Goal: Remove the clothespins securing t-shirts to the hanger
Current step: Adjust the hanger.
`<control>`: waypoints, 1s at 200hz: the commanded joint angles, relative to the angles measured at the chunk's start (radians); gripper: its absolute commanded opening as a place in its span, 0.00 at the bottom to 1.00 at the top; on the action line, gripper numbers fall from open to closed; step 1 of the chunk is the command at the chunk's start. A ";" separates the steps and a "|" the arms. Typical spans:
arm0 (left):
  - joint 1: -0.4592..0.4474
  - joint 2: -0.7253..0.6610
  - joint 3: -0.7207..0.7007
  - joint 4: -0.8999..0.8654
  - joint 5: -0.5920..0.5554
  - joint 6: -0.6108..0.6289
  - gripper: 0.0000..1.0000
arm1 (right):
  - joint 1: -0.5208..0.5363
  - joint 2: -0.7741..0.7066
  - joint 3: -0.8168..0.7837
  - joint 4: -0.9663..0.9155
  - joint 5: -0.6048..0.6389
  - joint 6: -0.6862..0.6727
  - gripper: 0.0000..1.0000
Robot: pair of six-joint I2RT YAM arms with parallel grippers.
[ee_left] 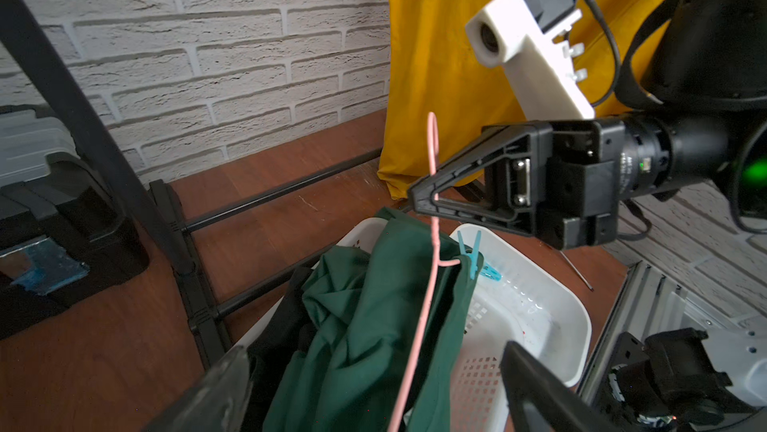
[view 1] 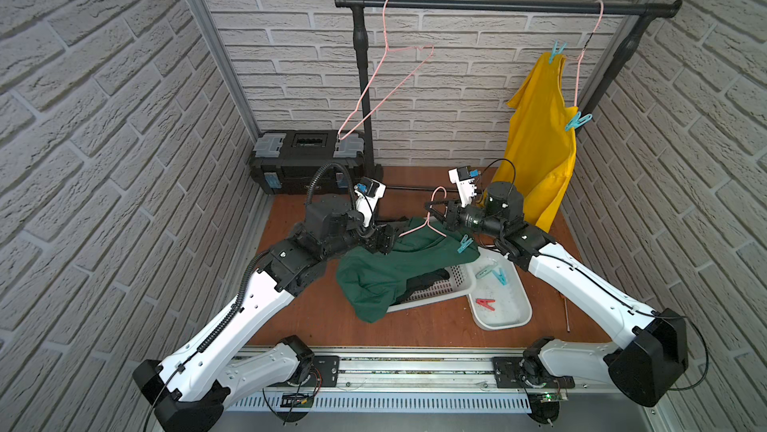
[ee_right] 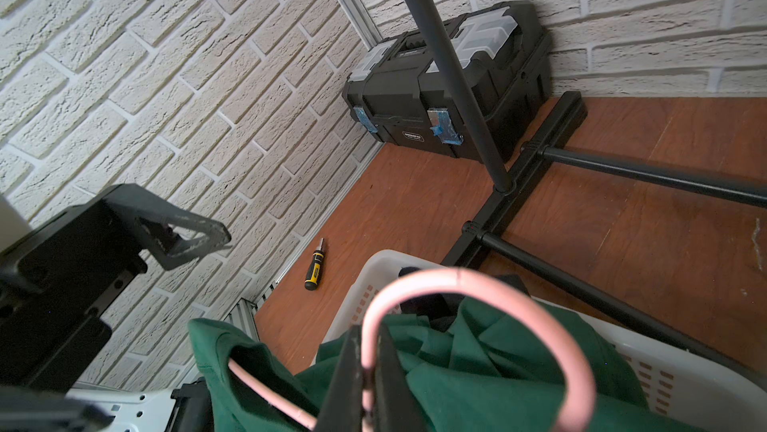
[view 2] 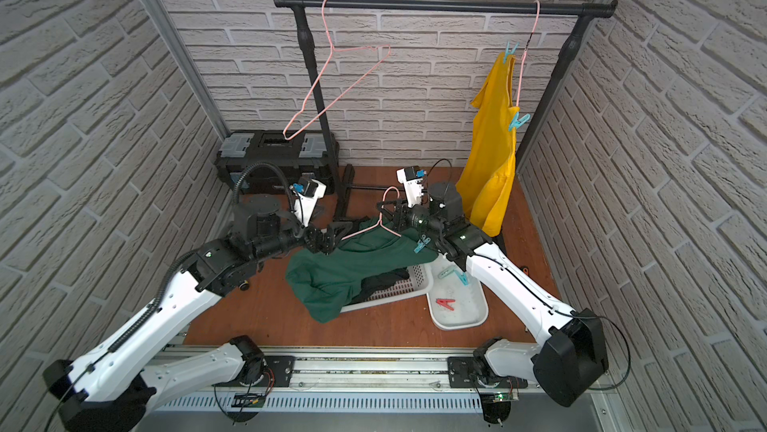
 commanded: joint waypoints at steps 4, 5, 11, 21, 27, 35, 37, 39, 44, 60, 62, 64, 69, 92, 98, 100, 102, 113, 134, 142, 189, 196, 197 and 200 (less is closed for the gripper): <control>0.064 0.061 0.078 -0.134 0.204 0.012 0.93 | 0.004 -0.034 -0.015 0.050 -0.001 0.010 0.03; 0.066 0.063 0.080 -0.139 0.208 0.015 0.93 | 0.004 -0.035 -0.016 0.050 -0.002 0.011 0.02; 0.072 0.082 0.092 -0.164 0.224 0.027 0.93 | 0.004 -0.034 -0.016 0.052 -0.002 0.011 0.03; 0.075 0.109 0.101 -0.193 0.249 0.044 0.92 | 0.004 -0.037 -0.020 0.054 0.000 0.012 0.03; 0.075 0.119 0.101 -0.197 0.268 0.053 0.91 | 0.003 -0.036 -0.022 0.056 0.000 0.012 0.03; 0.077 0.128 0.095 -0.195 0.294 0.057 0.89 | 0.004 -0.038 -0.024 0.058 0.000 0.012 0.02; 0.077 0.130 0.093 -0.193 0.297 0.058 0.89 | 0.004 -0.038 -0.024 0.059 0.001 0.014 0.03; 0.077 0.130 0.091 -0.191 0.300 0.060 0.89 | 0.004 -0.037 -0.024 0.058 0.001 0.015 0.03; 0.077 0.135 0.087 -0.185 0.310 0.061 0.89 | 0.004 -0.038 -0.024 0.061 0.001 0.015 0.03; 0.077 0.149 0.074 -0.176 0.319 0.068 0.85 | 0.004 -0.036 -0.025 0.065 0.001 0.020 0.03; 0.077 0.151 0.074 -0.176 0.320 0.070 0.85 | 0.004 -0.037 -0.025 0.065 0.001 0.020 0.03; 0.076 0.154 0.073 -0.176 0.323 0.072 0.85 | 0.004 -0.038 -0.025 0.064 0.000 0.020 0.03; 0.076 0.161 0.071 -0.175 0.328 0.077 0.84 | 0.004 -0.036 -0.025 0.065 0.000 0.022 0.03; 0.078 0.195 0.074 -0.181 0.350 0.091 0.75 | 0.004 -0.038 -0.024 0.063 0.000 0.021 0.03; 0.079 0.203 0.073 -0.180 0.357 0.095 0.74 | 0.003 -0.037 -0.024 0.062 -0.001 0.021 0.03; 0.078 0.204 0.072 -0.179 0.361 0.095 0.73 | 0.003 -0.038 -0.024 0.062 0.000 0.020 0.02; 0.079 0.206 0.072 -0.179 0.363 0.096 0.73 | 0.004 -0.038 -0.023 0.062 0.001 0.020 0.02; 0.078 0.215 0.072 -0.175 0.373 0.100 0.68 | 0.003 -0.038 -0.024 0.061 0.001 0.020 0.03; 0.079 0.226 0.071 -0.168 0.380 0.108 0.60 | 0.004 -0.036 -0.022 0.060 0.001 0.020 0.03; 0.078 0.231 0.075 -0.173 0.385 0.114 0.56 | 0.003 -0.036 -0.021 0.063 0.001 0.022 0.03; 0.078 0.253 0.085 -0.212 0.361 0.152 0.35 | 0.004 -0.035 -0.024 0.069 0.000 0.027 0.03; 0.078 0.250 0.080 -0.203 0.361 0.151 0.33 | 0.004 -0.034 -0.025 0.070 0.001 0.026 0.03; 0.077 0.249 0.079 -0.202 0.361 0.151 0.33 | 0.004 -0.034 -0.025 0.069 0.000 0.025 0.03; 0.079 0.248 0.077 -0.198 0.361 0.151 0.32 | 0.004 -0.034 -0.025 0.068 0.002 0.027 0.03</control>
